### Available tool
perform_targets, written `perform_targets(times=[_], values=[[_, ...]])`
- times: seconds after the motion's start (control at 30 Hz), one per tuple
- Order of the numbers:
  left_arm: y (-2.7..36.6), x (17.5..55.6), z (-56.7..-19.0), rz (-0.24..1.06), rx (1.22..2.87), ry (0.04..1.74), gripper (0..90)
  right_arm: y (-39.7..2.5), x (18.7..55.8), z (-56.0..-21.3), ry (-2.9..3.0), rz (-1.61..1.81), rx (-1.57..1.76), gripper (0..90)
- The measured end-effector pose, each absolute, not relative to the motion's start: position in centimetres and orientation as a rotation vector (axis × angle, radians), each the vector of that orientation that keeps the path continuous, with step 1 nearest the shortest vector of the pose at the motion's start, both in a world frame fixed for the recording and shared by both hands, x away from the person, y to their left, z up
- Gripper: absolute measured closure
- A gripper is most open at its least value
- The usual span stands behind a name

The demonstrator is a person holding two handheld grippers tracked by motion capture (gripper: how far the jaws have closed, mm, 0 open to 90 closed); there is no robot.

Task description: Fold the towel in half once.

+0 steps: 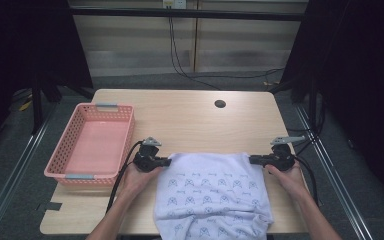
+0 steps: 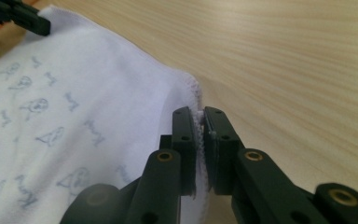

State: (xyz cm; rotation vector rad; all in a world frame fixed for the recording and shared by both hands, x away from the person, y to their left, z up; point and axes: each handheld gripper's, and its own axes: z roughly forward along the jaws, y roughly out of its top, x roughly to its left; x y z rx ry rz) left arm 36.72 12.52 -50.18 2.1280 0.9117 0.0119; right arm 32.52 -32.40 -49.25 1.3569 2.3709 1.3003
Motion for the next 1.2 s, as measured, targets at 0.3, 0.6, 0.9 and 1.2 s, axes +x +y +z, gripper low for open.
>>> perform_targets(times=[0.3, 0.6, 0.9, 1.2], values=[[14.2, 37.7, -45.4, 0.059, 1.989, 0.869, 87.3, -33.6, 33.2, -45.2, 2.229, 1.476, 1.325, 84.0], [13.1, 38.9, -38.1, 0.146, 1.884, 0.780, 87.4, -35.0, 35.2, -38.4, 2.101, 1.529, 1.236, 84.1], [14.7, 41.8, -33.5, 0.268, 1.826, 0.804, 87.5, -35.0, 37.4, -35.5, 2.028, 1.591, 1.232, 84.3], [15.0, 44.0, -31.3, 0.304, 1.772, 0.810, 87.5, -33.9, 40.9, -31.6, 1.991, 1.511, 1.228, 84.6]])
